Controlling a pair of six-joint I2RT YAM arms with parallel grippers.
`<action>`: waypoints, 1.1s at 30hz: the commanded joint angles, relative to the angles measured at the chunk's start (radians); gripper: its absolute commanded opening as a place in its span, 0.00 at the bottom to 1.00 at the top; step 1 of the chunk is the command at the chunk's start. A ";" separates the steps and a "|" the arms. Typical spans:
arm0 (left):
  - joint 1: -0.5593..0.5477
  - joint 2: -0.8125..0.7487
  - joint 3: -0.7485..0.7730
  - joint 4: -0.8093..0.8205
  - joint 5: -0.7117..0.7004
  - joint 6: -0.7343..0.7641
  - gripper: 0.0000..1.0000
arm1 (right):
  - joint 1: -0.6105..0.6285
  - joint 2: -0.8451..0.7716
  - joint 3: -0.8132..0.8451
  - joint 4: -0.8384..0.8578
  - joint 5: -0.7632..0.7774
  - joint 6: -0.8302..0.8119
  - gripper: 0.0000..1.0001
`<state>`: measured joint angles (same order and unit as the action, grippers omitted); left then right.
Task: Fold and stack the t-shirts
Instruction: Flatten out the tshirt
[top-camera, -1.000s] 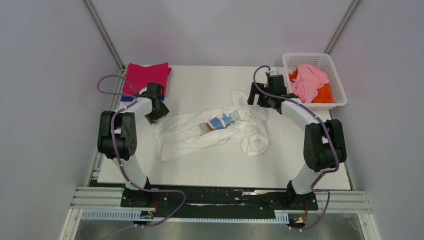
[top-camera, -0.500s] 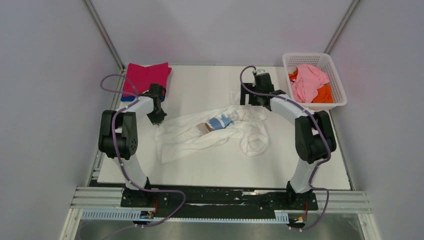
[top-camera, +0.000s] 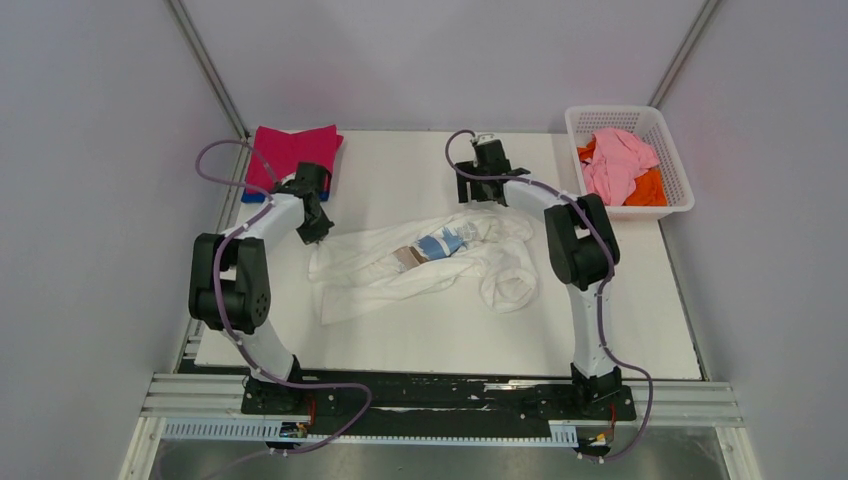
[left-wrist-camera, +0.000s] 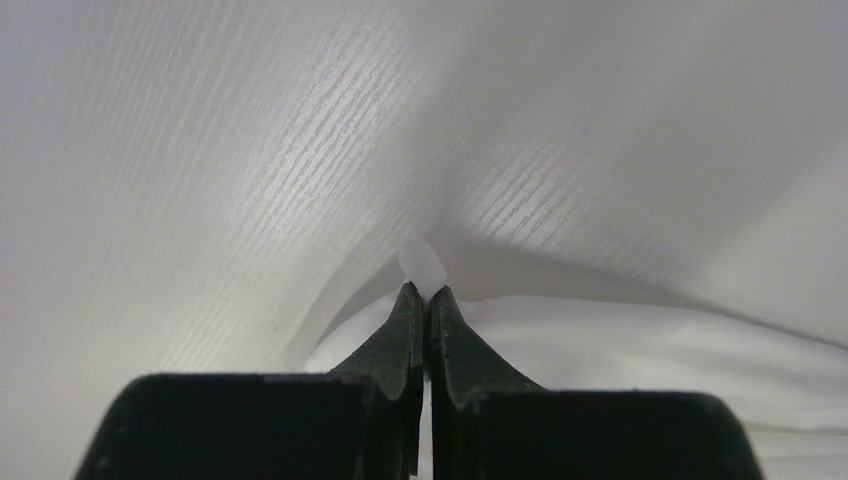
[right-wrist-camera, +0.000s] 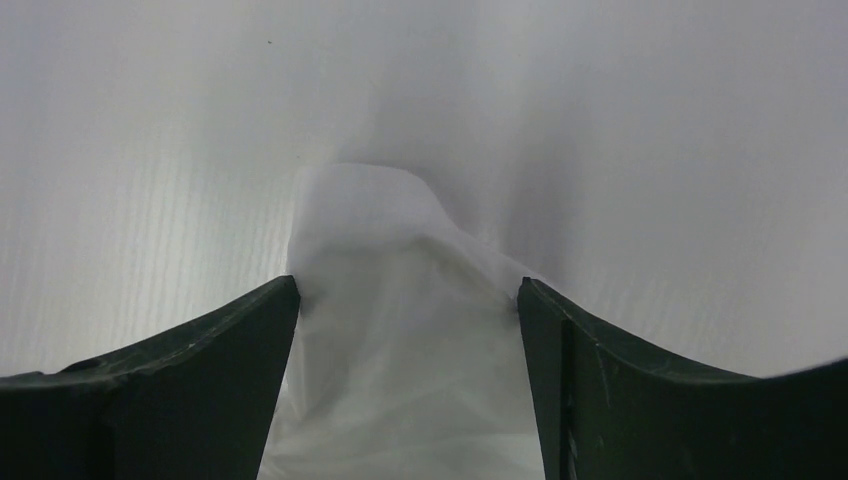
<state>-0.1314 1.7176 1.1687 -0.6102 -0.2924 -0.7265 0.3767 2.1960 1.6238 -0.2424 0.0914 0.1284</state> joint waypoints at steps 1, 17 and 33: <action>-0.007 -0.075 -0.016 0.019 -0.013 0.023 0.00 | 0.007 0.055 0.060 0.016 0.054 -0.019 0.76; -0.053 -0.466 -0.075 0.126 0.012 0.094 0.00 | 0.007 -0.539 -0.277 0.281 0.241 -0.111 0.00; -0.077 -1.006 0.096 0.229 0.362 0.126 0.00 | 0.012 -1.442 -0.370 0.201 -0.184 -0.107 0.00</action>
<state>-0.2047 0.7586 1.1763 -0.4393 -0.0441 -0.6239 0.3832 0.8413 1.1736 0.0010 0.0677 0.0307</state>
